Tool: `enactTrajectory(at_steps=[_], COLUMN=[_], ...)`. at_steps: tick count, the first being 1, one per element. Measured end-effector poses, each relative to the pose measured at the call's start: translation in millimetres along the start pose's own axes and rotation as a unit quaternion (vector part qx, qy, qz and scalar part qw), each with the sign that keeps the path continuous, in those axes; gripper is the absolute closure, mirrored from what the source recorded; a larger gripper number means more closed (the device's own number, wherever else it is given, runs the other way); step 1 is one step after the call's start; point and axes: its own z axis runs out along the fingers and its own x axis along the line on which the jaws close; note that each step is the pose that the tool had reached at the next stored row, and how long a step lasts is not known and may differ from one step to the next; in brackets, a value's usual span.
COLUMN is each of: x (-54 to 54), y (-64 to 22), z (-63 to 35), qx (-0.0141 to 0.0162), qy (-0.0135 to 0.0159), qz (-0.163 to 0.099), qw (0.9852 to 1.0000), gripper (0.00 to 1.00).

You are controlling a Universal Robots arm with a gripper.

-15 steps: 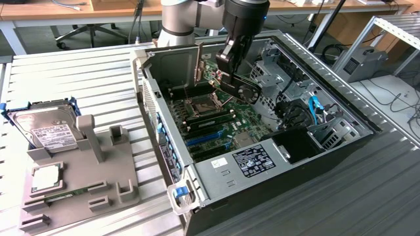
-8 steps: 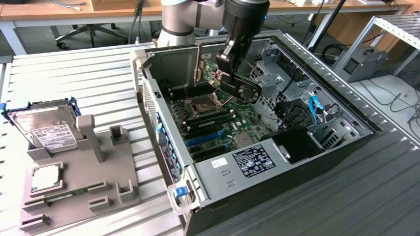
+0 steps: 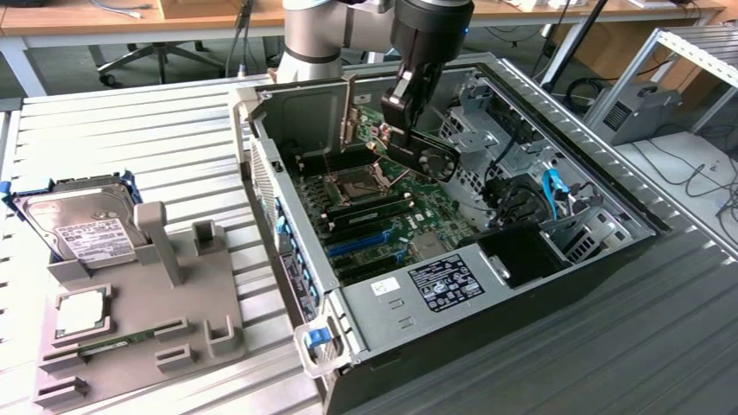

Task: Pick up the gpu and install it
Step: 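Insert the gpu into the slot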

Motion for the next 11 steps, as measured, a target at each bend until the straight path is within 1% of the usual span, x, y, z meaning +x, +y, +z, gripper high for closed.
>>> enactTrajectory(at_steps=[11], x=[0.0], y=[0.0], z=[0.0], qx=[-0.0002], qy=[-0.0004], qz=[-0.014], qw=[0.9999], gripper=[0.74])
